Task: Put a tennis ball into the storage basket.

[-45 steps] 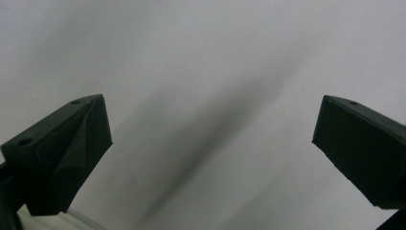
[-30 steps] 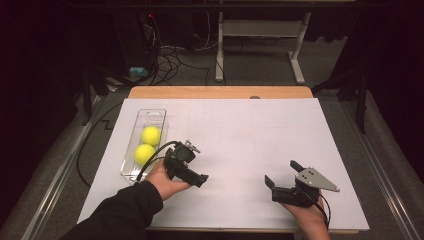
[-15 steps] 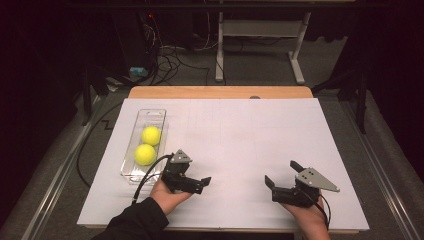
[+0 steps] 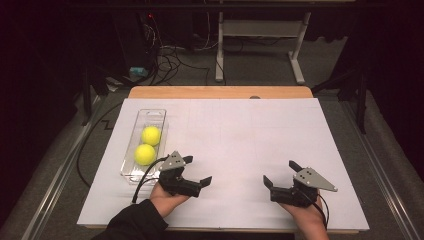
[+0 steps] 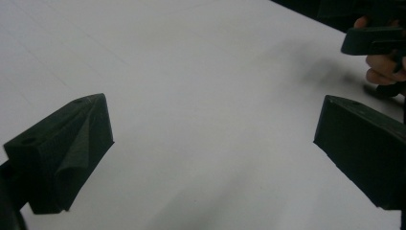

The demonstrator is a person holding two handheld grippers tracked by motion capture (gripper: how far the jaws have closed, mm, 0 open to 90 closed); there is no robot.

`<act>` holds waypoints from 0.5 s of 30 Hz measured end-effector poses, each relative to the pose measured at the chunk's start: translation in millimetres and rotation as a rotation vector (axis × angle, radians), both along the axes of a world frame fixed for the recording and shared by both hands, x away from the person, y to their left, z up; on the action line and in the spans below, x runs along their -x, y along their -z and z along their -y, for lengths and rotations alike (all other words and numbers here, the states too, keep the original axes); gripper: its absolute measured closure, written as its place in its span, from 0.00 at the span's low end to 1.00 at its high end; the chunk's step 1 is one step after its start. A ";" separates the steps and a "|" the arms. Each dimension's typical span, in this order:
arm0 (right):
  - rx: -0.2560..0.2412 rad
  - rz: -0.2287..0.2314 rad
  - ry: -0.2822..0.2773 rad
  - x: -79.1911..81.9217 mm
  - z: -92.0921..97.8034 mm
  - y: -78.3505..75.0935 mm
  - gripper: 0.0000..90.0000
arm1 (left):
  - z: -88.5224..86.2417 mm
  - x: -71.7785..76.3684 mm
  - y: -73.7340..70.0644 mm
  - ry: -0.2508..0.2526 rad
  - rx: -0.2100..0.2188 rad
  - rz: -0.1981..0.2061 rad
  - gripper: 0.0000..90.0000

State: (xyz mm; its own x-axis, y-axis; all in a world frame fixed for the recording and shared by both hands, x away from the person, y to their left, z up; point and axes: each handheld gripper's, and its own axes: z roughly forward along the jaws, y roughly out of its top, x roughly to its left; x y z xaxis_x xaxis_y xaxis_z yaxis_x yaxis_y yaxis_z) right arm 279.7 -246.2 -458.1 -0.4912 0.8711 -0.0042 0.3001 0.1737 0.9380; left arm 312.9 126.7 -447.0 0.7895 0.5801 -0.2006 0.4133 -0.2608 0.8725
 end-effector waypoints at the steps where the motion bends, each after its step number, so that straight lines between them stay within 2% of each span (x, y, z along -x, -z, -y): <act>1: -0.002 -0.001 0.007 0.0 0.9 -0.1 0.00 | -1.7 1.2 -1.7 0.005 0.007 0.009 0.01; 4: -0.008 0.001 0.015 0.3 3.0 -1.2 0.00 | -7.1 4.2 -6.3 0.008 0.027 0.033 0.00; 9: -0.024 0.021 0.028 3.7 8.2 -7.8 0.00 | -16.5 7.7 -12.9 0.011 0.045 0.036 0.00; 15: -0.046 0.047 0.053 9.4 17.6 -14.6 0.00 | -29.2 14.7 -18.1 -0.008 0.068 0.083 0.00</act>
State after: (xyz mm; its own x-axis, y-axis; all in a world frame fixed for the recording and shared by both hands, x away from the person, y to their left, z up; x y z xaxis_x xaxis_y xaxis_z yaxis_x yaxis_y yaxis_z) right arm 270.3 -263.8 -443.5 -0.4445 0.8957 0.0146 0.2634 0.1151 0.9578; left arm 298.2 156.0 -428.9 0.8004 0.5736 -0.1741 0.3408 -0.1966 0.9194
